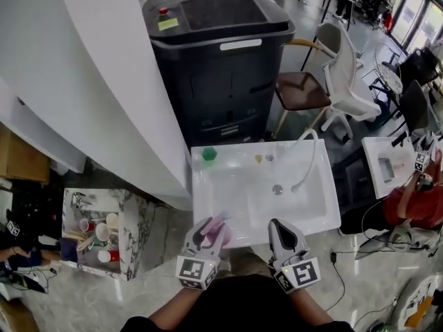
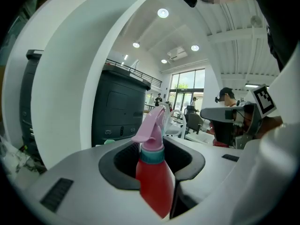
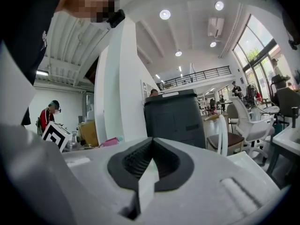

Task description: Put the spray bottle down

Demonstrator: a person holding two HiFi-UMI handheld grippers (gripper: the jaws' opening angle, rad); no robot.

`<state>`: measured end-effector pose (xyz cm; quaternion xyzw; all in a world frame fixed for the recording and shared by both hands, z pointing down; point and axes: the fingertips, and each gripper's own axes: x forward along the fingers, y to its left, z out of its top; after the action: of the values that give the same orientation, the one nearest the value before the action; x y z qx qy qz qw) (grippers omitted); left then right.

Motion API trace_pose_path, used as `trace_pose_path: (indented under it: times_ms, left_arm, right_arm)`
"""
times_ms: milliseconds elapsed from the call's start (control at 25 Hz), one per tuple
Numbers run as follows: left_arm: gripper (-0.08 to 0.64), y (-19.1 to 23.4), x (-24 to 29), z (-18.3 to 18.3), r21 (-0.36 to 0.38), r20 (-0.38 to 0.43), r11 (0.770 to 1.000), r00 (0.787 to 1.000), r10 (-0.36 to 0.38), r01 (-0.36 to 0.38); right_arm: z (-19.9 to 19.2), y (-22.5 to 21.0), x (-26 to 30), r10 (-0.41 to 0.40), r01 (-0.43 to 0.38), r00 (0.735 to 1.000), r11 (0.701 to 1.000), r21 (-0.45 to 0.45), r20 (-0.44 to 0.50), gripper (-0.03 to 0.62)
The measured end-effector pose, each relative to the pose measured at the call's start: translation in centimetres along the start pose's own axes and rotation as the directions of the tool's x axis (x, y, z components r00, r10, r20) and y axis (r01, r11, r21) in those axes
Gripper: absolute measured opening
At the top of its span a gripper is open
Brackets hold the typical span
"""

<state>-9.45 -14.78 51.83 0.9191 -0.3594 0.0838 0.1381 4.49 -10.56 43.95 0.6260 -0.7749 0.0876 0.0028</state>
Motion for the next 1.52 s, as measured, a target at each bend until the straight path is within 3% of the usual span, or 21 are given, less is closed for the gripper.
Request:
trace_pose_path:
  times_ms: [280,600,760,960,1240,1520]
  left_arm:
    - [0.163,1.9,7.3,1.5,-0.025,-0.04,1.0,0.999,0.007,-0.008]
    - [0.163,5.0,16.9,2.5,-0.006,-0.028,0.998,0.997,0.067,-0.067]
    - [0.163,6.9,20.7,3.7,-0.023,-0.009,0.994,0.994,0.107,-0.107]
    - [0.163,8.0,25.5,3.6,-0.005,-0.003,0.994,0.994,0.112,-0.112]
    - [0.163,9.5,31.7,0.7,-0.013,-0.027,0.99,0.99,0.139,-0.14]
    - [0.161,11.0,35.6,-0.9,0.085,-0.008,0.98,0.983,0.183,-0.182]
  right_arm:
    - [3.6,-5.7,5.5,-0.039,0.044,0.995,0.998,-0.049,0.092,-0.002]
    - [2.4,-12.5,11.1,-0.056,0.056,0.998,0.998,-0.032,0.004,-0.002]
    - [2.2,-13.7,14.1,0.021,-0.021,1.0,0.998,-0.056,0.003,-0.002]
    - [3.0,-15.0,17.2,0.059,-0.059,0.998,0.998,-0.006,0.021,-0.002]
    - [1.1,-15.5,20.8,0.098,-0.099,0.994,0.995,-0.006,-0.039,-0.002]
    - [0.0,-16.7,22.6,0.079,-0.077,0.994,0.996,0.039,-0.069,-0.002]
